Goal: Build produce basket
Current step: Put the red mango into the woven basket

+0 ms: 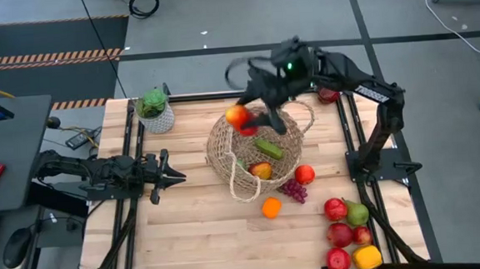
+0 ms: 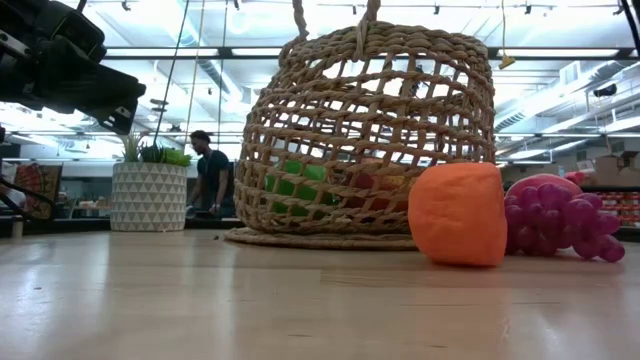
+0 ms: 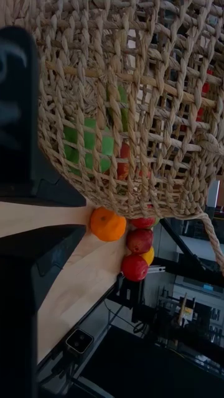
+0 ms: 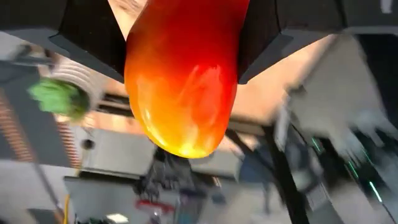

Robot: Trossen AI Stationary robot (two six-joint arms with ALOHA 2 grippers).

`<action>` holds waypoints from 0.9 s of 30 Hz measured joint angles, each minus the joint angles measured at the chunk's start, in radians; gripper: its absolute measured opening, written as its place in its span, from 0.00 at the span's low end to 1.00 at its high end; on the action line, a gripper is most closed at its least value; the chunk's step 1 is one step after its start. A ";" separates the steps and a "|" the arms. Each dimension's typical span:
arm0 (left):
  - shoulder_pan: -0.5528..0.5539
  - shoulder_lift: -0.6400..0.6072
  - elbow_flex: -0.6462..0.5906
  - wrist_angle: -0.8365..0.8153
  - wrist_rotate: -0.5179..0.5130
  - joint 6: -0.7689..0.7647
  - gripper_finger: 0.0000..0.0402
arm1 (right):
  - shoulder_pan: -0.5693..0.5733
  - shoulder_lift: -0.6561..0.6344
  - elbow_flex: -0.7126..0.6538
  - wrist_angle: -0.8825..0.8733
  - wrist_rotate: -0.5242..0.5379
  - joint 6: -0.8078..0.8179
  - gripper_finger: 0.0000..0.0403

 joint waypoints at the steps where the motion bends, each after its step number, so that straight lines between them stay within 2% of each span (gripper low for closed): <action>1: 0.000 0.000 0.000 0.000 0.000 0.000 0.16 | 0.019 0.000 0.000 -0.028 0.044 -0.050 0.70; 8: 0.000 0.000 0.000 0.000 0.000 0.000 0.14 | 0.131 0.000 0.000 -0.115 0.365 -0.345 0.70; 16: 0.000 0.000 0.000 0.000 0.000 0.000 0.15 | 0.221 0.000 0.000 -0.146 0.594 -0.574 0.70; 27: 0.000 0.000 0.000 0.000 0.000 0.000 0.14 | 0.313 0.000 0.000 -0.203 0.894 -0.794 0.70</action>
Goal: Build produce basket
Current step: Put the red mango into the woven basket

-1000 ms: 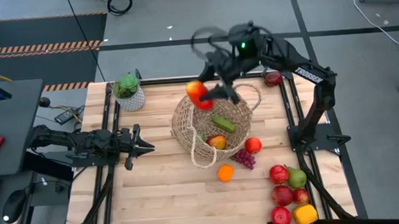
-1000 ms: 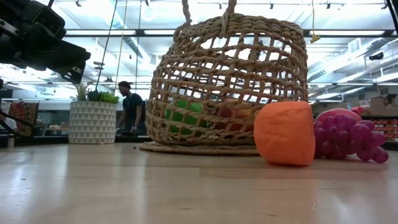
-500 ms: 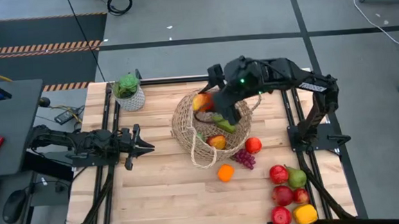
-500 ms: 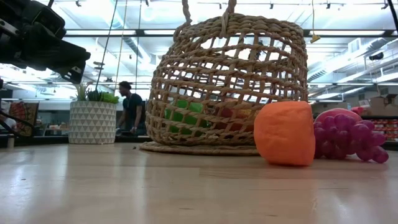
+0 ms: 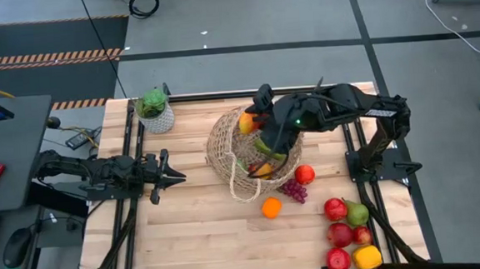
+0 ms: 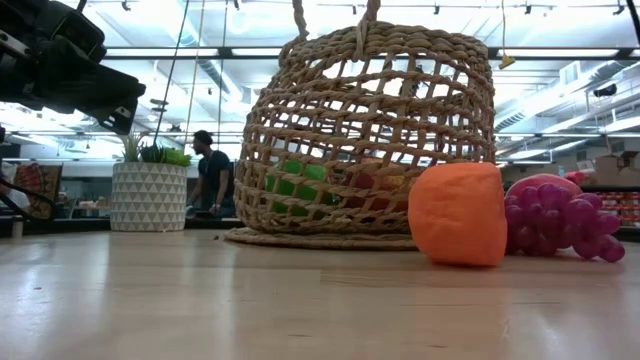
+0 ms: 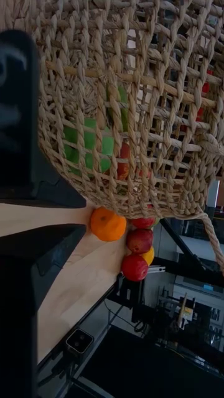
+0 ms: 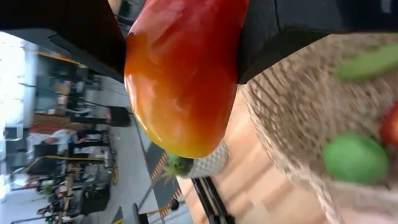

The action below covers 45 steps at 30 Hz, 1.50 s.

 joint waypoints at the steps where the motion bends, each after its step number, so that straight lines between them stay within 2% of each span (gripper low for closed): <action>1: 0.000 0.000 0.000 0.000 0.000 0.000 0.14 | 0.005 0.000 0.000 0.000 0.017 -0.022 0.70; 7: 0.000 0.000 0.000 0.000 0.000 0.000 0.15 | 0.018 0.000 0.000 -0.003 0.086 -0.102 0.70; 10: 0.000 0.000 0.000 0.000 0.000 0.000 0.16 | 0.007 0.000 0.000 -0.003 0.075 0.022 0.70; 15: 0.000 0.000 0.000 0.000 0.000 0.000 0.15 | -0.062 0.000 0.000 -0.083 -0.056 0.408 0.70; 19: 0.000 0.000 0.000 0.000 0.000 0.000 0.14 | -0.120 0.000 0.000 -0.147 -0.214 0.665 0.70; 29: 0.000 0.000 0.000 0.000 0.000 0.000 0.16 | -0.255 0.000 0.000 -0.154 -0.653 1.051 0.70; 34: 0.000 0.000 0.000 0.000 0.000 0.000 0.15 | -0.311 -0.001 -0.030 -0.151 -0.797 1.190 0.70; 39: 0.000 0.000 0.000 0.000 0.000 0.000 0.14 | -0.329 0.000 -0.150 -0.140 -0.915 1.253 0.70; 43: 0.000 0.000 0.000 0.000 0.000 0.000 0.15 | -0.307 0.001 -0.273 -0.109 -0.932 1.230 0.70; 45: 0.000 0.000 0.000 0.000 0.000 0.000 0.15 | -0.302 0.001 -0.332 -0.090 -0.908 1.221 0.70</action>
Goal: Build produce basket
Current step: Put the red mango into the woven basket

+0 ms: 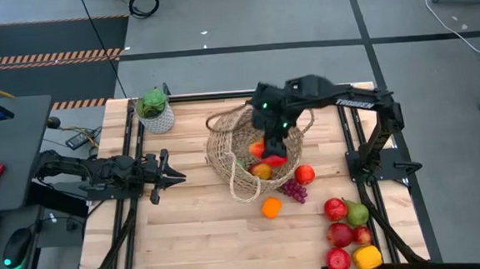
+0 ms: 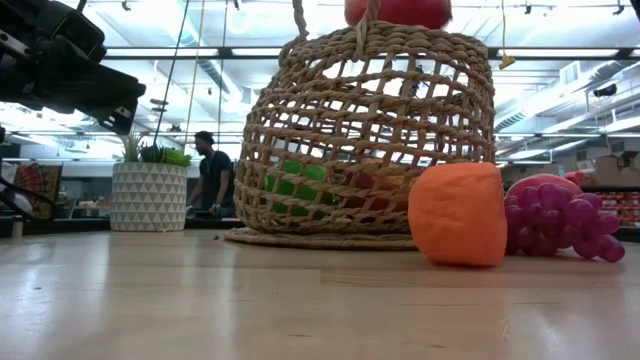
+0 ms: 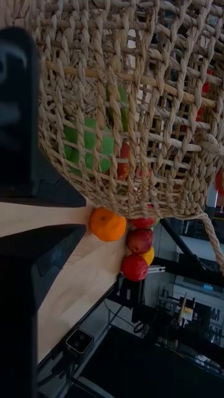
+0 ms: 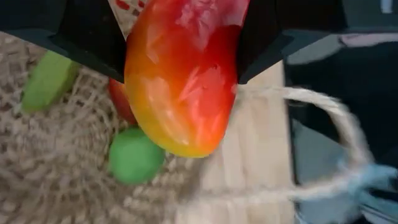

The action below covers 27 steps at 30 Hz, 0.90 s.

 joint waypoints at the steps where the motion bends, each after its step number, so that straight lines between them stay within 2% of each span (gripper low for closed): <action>1: 0.000 0.000 0.000 0.000 0.000 0.000 0.16 | 0.000 0.000 -0.028 0.013 0.028 -0.001 0.70; 5: 0.000 0.000 0.000 0.000 0.000 0.000 0.15 | -0.001 0.000 -0.125 0.073 0.142 -0.006 0.70; 8: 0.000 0.000 0.000 0.000 0.000 0.000 0.15 | 0.012 0.000 -0.166 0.114 0.189 -0.047 0.70; 16: 0.000 0.000 0.000 0.000 0.000 0.000 0.14 | 0.079 0.000 -0.233 0.201 0.362 -0.328 0.70; 21: 0.000 0.000 0.000 0.000 0.000 0.000 0.16 | 0.098 0.000 -0.336 0.288 0.390 -0.465 0.70; 27: 0.000 0.000 0.000 0.000 0.000 0.000 0.15 | 0.103 0.000 -0.412 0.322 0.485 -0.493 0.70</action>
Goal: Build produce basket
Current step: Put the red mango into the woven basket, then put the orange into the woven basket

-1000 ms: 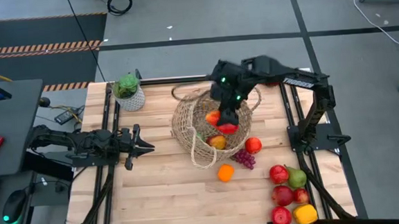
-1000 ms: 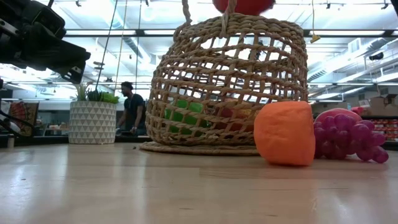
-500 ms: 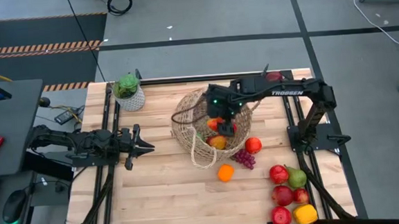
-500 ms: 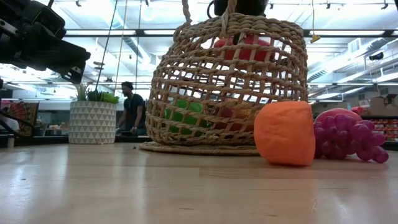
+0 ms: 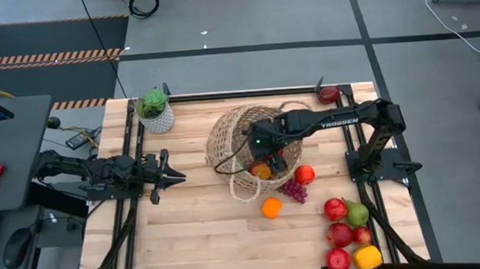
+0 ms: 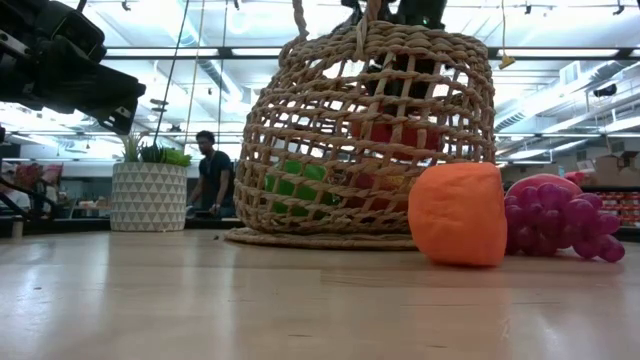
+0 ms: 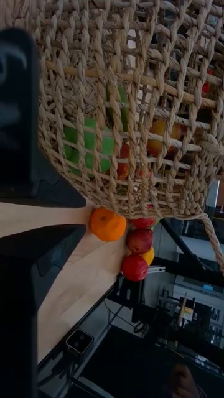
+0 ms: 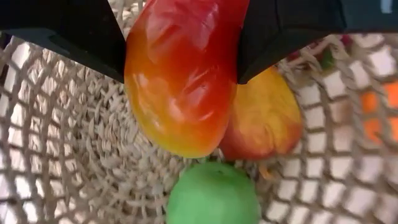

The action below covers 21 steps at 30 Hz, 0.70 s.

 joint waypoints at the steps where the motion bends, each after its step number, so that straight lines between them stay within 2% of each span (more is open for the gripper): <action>1: 0.000 0.000 0.000 0.000 0.000 0.000 0.14 | -0.004 0.000 -0.010 0.011 0.003 0.000 0.70; 8: 0.000 0.000 0.000 0.000 0.000 0.000 0.14 | -0.018 0.000 -0.065 0.065 -0.046 0.009 0.71; 14: 0.000 0.000 0.000 0.000 0.000 0.000 0.16 | -0.019 0.000 -0.066 0.089 -0.047 0.064 0.75; 21: 0.000 0.000 0.000 0.000 0.000 0.000 0.14 | -0.020 0.000 -0.066 0.113 -0.047 0.073 0.87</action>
